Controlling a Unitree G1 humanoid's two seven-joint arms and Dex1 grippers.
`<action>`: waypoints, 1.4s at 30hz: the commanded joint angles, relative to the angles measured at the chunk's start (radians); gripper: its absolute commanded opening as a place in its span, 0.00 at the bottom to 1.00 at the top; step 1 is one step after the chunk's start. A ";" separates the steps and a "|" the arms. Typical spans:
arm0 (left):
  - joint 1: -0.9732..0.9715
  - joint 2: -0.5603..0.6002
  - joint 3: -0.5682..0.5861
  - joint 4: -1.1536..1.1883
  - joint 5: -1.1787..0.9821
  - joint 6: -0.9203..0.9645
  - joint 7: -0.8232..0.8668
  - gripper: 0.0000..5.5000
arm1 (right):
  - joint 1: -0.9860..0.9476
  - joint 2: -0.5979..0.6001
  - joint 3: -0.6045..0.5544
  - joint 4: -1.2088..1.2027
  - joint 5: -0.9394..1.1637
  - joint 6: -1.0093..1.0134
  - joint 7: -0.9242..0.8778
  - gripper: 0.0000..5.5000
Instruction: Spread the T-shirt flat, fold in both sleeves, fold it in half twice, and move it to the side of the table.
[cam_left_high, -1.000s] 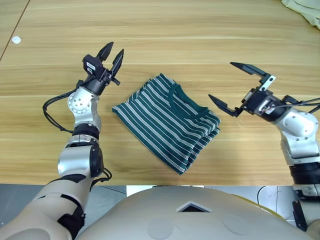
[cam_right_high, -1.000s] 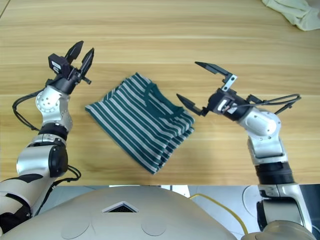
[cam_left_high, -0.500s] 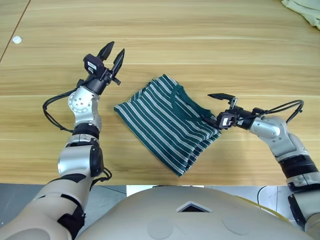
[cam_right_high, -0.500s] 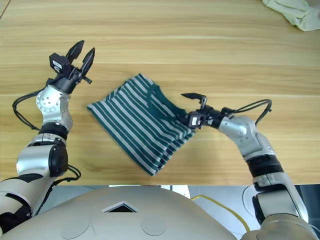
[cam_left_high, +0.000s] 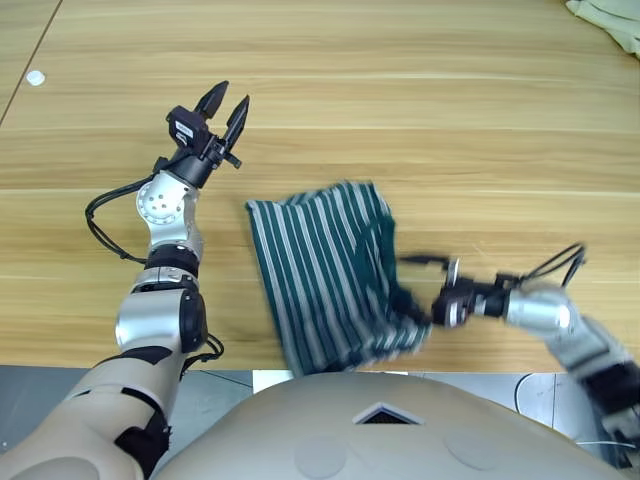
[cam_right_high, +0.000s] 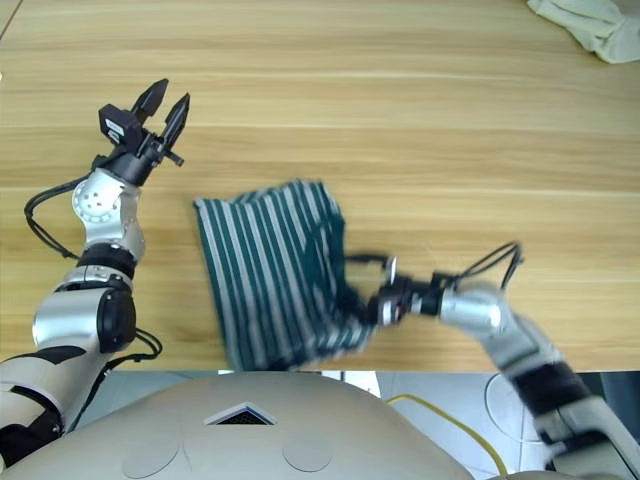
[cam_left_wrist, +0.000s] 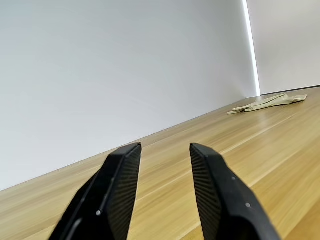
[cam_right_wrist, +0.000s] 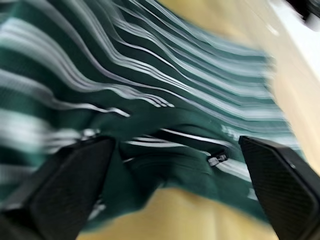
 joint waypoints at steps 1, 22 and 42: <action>-0.017 0.005 -0.004 0.001 0.011 -0.001 0.002 0.33 | -0.021 -0.077 -0.173 -0.003 0.070 -0.006 -0.011 0.84; -0.003 -0.027 -0.014 -0.010 0.019 -0.009 0.007 0.33 | -0.629 0.530 0.056 0.651 -0.323 0.147 -0.272 0.84; 0.001 -0.039 -0.051 -0.008 0.035 -0.022 -0.017 0.33 | -0.984 0.641 0.020 1.266 -0.411 0.050 -0.757 0.84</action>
